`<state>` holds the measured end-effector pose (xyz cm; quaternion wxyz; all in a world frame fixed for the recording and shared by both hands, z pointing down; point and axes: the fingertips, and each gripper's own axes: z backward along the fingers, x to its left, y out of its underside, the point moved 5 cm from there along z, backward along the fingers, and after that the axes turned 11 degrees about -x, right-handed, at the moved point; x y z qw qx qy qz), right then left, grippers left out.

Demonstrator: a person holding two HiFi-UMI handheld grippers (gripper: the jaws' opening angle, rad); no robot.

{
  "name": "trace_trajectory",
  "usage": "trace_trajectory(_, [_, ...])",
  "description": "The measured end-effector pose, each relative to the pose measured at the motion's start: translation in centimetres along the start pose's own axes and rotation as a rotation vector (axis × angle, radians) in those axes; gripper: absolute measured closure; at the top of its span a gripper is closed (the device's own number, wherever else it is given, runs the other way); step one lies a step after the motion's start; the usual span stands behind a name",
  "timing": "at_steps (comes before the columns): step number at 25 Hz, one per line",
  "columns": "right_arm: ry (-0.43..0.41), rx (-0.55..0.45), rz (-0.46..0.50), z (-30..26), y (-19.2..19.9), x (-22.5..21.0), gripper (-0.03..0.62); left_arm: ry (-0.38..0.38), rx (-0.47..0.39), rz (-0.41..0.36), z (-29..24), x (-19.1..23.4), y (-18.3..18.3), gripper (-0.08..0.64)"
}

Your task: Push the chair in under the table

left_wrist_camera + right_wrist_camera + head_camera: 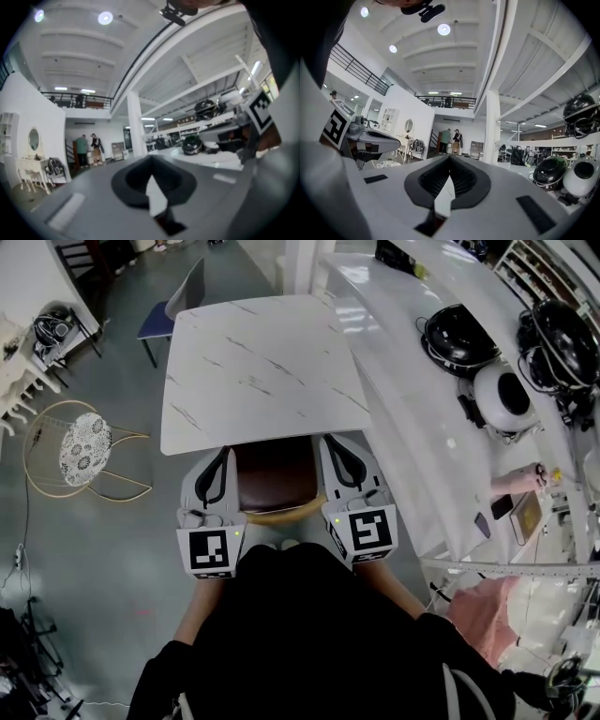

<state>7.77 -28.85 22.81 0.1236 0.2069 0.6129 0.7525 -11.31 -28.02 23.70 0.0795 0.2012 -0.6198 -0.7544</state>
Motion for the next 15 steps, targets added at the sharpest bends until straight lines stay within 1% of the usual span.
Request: trace_trajectory(15, [0.009, 0.031, -0.01, 0.3, 1.1, 0.1, 0.571, 0.008, 0.011, -0.003, 0.0, -0.1, 0.8, 0.552])
